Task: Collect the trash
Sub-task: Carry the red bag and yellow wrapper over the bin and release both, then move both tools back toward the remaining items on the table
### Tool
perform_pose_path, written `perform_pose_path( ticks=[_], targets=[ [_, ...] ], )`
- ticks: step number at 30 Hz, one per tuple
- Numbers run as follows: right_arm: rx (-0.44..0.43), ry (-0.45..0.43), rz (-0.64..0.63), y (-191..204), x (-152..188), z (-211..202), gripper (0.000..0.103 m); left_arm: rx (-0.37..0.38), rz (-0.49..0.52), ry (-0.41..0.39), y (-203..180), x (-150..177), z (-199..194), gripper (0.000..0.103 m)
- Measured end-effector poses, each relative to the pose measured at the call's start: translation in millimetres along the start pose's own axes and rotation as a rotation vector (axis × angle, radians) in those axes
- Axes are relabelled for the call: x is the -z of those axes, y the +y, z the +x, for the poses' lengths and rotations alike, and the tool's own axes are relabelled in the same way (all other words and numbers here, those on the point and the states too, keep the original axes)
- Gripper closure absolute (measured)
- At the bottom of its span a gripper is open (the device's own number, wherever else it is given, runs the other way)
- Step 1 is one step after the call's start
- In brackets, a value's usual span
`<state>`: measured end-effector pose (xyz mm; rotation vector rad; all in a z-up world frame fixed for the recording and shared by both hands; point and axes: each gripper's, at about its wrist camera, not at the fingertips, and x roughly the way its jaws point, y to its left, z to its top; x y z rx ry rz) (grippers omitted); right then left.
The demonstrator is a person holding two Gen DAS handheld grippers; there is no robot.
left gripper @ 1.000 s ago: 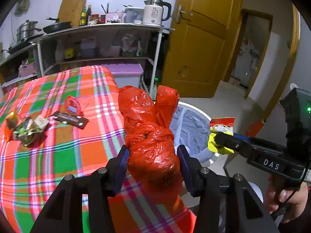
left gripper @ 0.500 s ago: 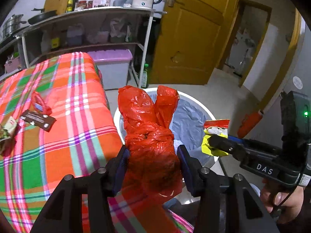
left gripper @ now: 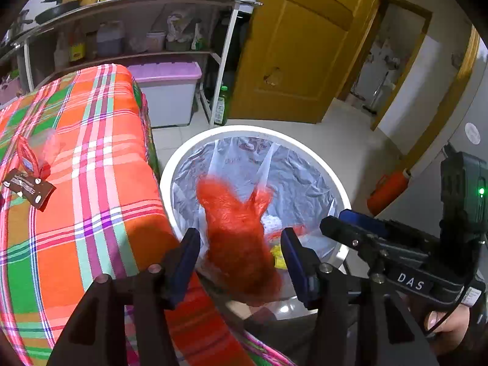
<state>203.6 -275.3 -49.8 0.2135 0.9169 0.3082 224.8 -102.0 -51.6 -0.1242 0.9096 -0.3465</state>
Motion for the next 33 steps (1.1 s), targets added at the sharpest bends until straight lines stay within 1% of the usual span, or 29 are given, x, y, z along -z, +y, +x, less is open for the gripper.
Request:
perform_pose_path(
  ticks=[5,12,20,33],
  targets=[
    [0.001,-0.015,0.004,0,0,-6,0.056,0.014,-0.015,-0.020,4,-2,-3,0.047],
    [-0.018,-0.067,-0.014,13,-2,-30,0.056,0.013,-0.026,-0.089,6,0,-29,0.047],
    [-0.052,-0.122,-0.075,49,1,-63,0.056,-0.005,-0.021,-0.164,7,13,-73,0.047],
    [-0.107,-0.156,-0.178,100,12,-90,0.056,-0.065,-0.020,-0.265,15,38,-135,0.047]
  ],
)
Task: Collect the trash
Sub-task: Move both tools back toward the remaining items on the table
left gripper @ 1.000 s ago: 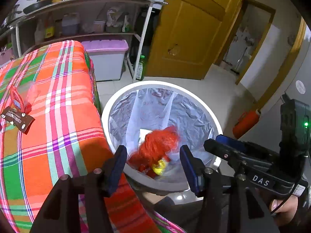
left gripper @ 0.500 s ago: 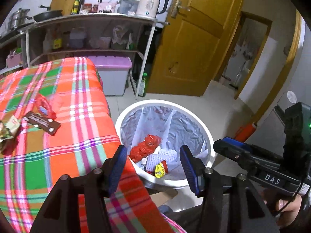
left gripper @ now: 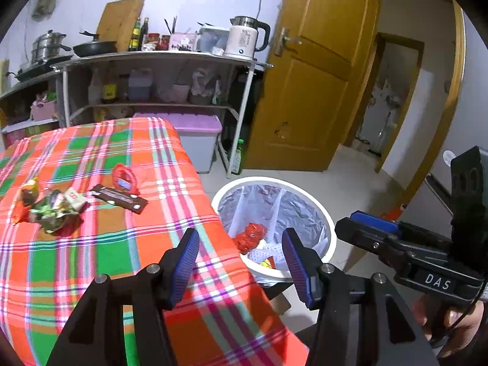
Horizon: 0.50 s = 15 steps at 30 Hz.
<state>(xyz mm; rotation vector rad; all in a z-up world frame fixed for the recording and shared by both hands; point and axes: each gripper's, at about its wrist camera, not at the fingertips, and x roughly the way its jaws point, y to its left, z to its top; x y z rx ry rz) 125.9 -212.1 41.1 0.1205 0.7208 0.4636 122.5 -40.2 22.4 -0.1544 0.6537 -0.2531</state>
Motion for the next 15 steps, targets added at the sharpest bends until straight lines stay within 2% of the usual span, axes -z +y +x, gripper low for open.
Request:
perform_pose_path(
  ticks=[15],
  targets=[
    [-0.058,-0.002,-0.103,44,8,-5,0.056,-0.063,-0.054,-0.064,30,14,-46,0.047]
  ],
)
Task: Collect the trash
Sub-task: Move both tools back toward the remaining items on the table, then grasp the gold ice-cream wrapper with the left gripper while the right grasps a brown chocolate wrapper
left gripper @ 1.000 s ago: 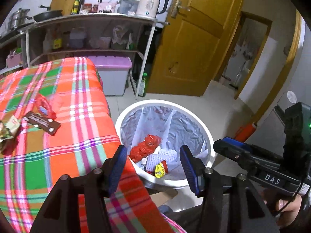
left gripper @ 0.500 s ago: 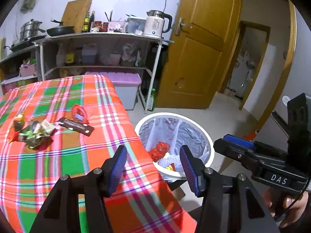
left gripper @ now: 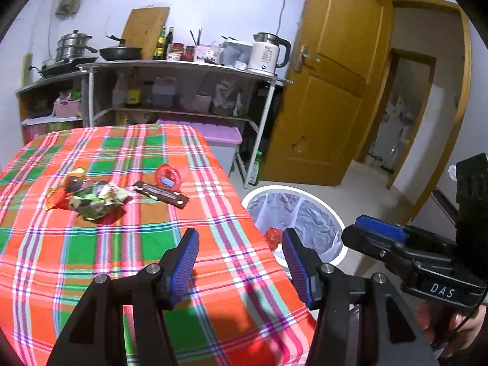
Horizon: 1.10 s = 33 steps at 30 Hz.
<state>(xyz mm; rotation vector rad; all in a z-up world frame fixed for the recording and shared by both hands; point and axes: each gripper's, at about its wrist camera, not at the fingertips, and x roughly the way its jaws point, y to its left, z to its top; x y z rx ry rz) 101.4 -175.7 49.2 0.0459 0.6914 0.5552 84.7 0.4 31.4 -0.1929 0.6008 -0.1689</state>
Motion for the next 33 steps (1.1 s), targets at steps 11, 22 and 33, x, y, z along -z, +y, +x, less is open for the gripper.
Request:
perform_pose_path(
  ticks=[11,22,33],
  targets=[
    [-0.028,0.004,-0.052,21,1,10,0.056,-0.050,-0.005,-0.007,21,11,-18,0.047],
    [-0.054,0.010,-0.111,41,-3,33,0.056,-0.133,-0.045,-0.005,56,17,-21,0.047],
    [-0.106,0.077,-0.133,58,-5,64,0.056,-0.163,-0.101,0.016,91,22,-18,0.047]
  ],
)
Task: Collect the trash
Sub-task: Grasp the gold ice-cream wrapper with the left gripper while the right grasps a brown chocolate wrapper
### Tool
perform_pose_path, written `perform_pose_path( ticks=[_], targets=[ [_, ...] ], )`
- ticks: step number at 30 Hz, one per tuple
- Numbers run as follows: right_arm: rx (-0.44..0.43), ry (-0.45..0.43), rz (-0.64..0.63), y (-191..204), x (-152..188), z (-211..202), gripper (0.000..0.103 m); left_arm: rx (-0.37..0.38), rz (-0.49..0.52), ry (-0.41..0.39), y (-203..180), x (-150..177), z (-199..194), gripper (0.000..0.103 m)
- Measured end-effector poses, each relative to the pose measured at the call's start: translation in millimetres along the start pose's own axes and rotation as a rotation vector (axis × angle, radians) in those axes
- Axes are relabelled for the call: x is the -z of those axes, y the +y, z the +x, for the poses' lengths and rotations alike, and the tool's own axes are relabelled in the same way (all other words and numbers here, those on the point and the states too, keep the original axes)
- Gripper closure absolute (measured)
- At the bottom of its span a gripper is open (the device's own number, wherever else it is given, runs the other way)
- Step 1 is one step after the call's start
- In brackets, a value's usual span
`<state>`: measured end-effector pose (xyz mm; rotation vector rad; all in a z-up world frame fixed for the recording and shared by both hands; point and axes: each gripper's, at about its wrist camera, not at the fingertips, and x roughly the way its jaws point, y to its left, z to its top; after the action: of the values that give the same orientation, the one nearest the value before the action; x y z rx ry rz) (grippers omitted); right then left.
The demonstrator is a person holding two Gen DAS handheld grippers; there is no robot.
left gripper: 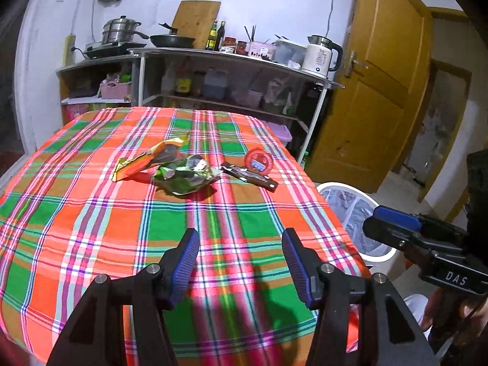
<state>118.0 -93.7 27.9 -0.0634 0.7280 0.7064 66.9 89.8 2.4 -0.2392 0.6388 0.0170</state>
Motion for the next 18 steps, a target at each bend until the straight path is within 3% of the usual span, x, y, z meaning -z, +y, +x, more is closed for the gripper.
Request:
perform_pose_path(
  ticks=[6,18],
  targets=[
    [-0.020,0.028,-0.014,3,-5,15,0.056,0.003,-0.042,0.003,16,-5,2,0.047],
    [-0.022,0.065,-0.015,-5,-28,55,0.056,-0.067,-0.007,-0.044,43,-28,8,0.047]
  ],
)
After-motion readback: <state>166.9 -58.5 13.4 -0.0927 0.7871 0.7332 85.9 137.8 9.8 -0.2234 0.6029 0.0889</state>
